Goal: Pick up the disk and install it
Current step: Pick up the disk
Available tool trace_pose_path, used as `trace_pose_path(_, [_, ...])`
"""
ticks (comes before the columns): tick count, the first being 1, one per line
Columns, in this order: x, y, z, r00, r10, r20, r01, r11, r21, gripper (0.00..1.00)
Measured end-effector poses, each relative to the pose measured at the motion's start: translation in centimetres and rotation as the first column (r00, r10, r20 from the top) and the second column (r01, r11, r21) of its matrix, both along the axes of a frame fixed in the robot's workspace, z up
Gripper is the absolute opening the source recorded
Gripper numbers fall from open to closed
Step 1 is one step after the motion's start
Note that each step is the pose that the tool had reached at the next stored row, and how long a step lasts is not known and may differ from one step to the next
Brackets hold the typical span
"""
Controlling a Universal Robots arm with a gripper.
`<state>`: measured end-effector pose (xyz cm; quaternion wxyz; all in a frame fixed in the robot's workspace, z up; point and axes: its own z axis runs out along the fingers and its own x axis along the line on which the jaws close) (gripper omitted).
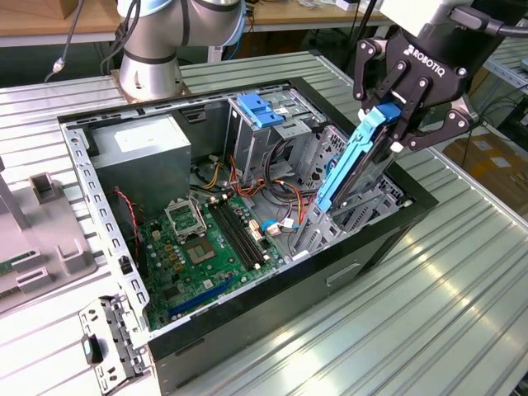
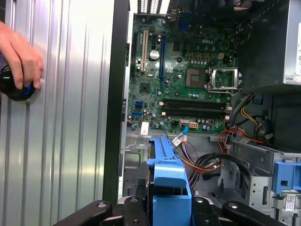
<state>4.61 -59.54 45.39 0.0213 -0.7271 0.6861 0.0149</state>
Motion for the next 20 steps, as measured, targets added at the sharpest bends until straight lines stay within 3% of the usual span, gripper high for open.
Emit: trace_pose_path(20, [2.73, -0.41, 0.0, 1.0, 0.0, -0.0001, 0.0, 1.0, 0.0, 0.36])
